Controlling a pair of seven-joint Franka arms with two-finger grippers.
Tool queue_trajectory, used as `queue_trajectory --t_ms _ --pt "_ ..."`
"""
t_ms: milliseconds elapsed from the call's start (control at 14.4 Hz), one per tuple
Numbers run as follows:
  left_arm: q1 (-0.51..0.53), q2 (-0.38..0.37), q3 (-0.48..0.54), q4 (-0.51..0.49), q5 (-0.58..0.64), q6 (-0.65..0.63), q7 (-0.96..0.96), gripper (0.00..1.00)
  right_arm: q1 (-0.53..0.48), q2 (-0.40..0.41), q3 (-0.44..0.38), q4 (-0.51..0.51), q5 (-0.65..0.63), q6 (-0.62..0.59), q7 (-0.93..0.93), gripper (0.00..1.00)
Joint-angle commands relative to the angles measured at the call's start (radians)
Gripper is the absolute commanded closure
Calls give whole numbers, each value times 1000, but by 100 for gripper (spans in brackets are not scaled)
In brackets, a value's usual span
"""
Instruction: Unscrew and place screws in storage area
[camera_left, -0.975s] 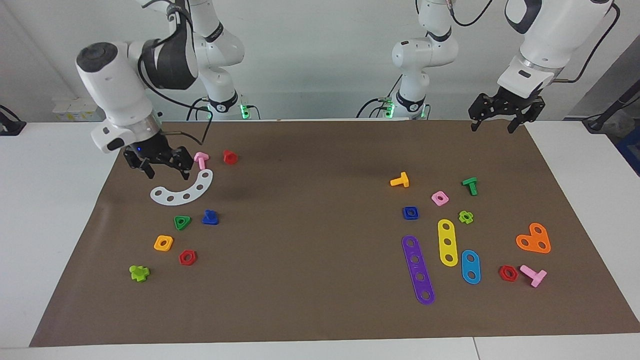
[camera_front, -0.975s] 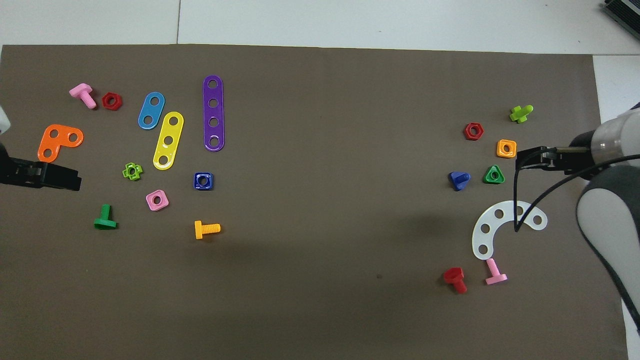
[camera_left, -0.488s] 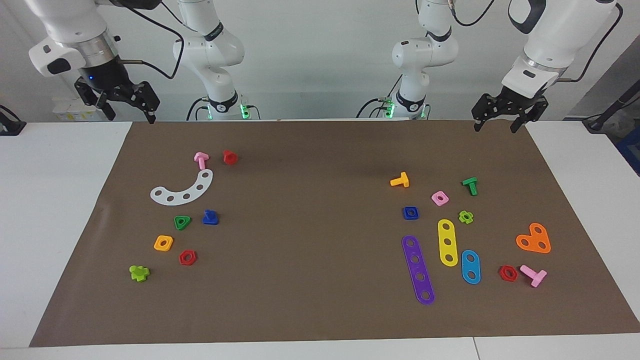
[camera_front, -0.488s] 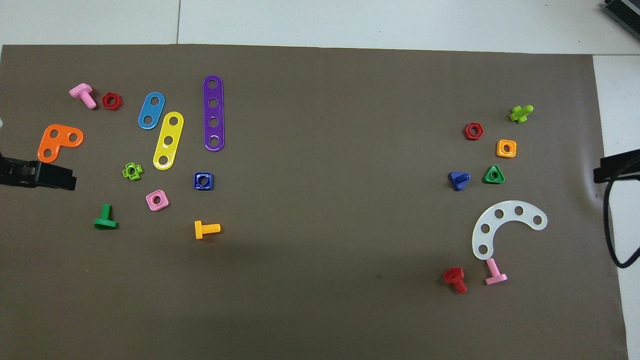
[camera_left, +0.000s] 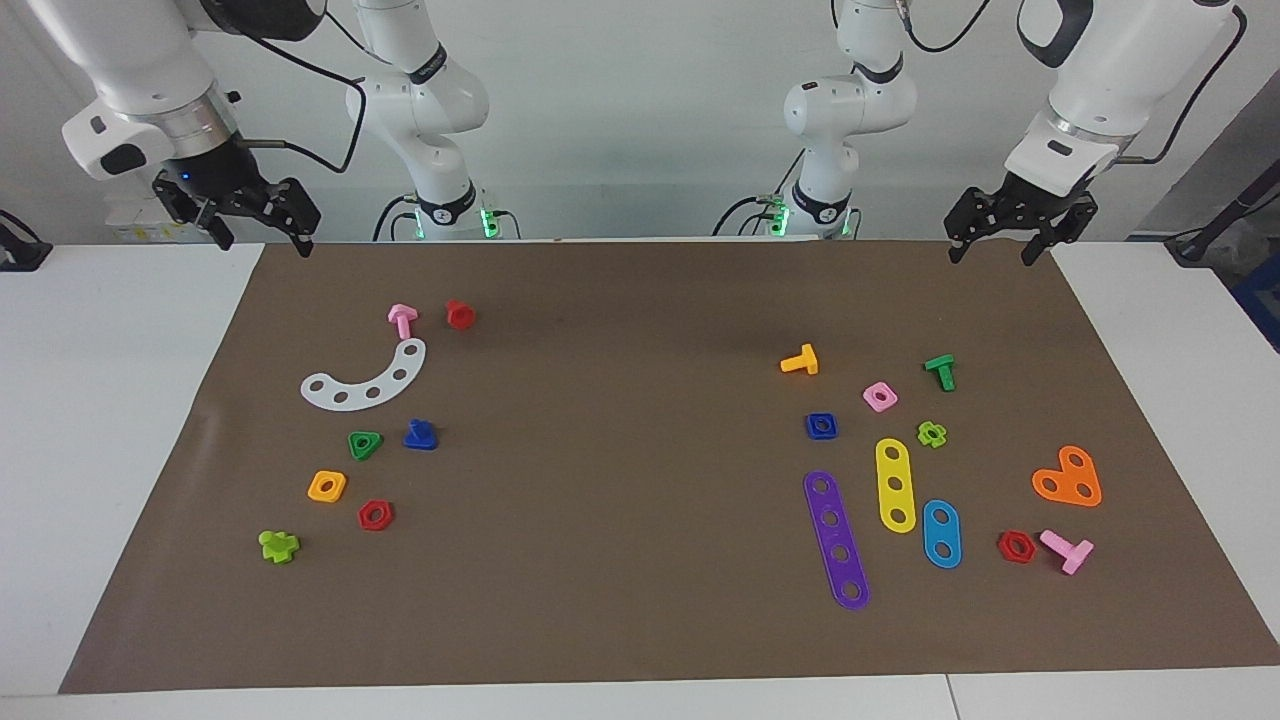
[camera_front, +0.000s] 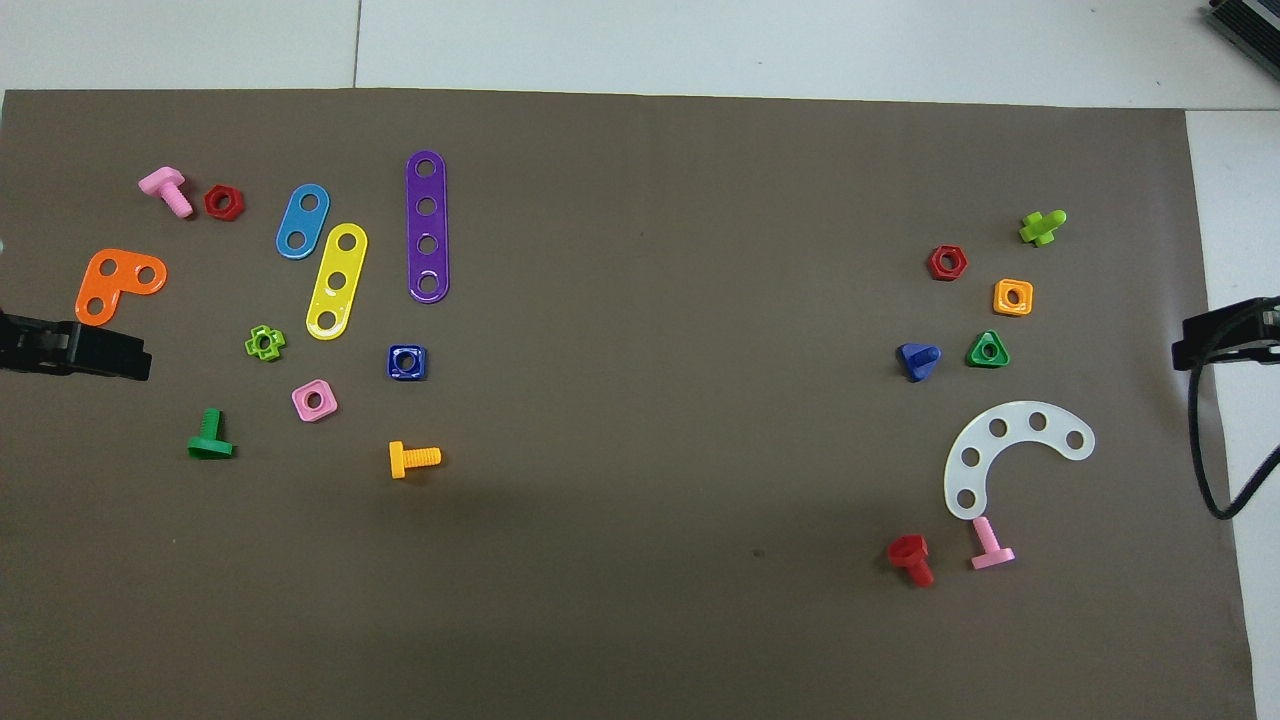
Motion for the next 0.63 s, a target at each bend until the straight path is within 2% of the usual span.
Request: queue_trajectory --t_ms 0,557 --pt "3 -23 3 -25 -11 17 -8 0 -9 -7 13 -1 -2 -13 -16 0" --pt "4 -23 8 -26 -11 19 -8 0 -2 -5 18 -2 36 25 39 0"
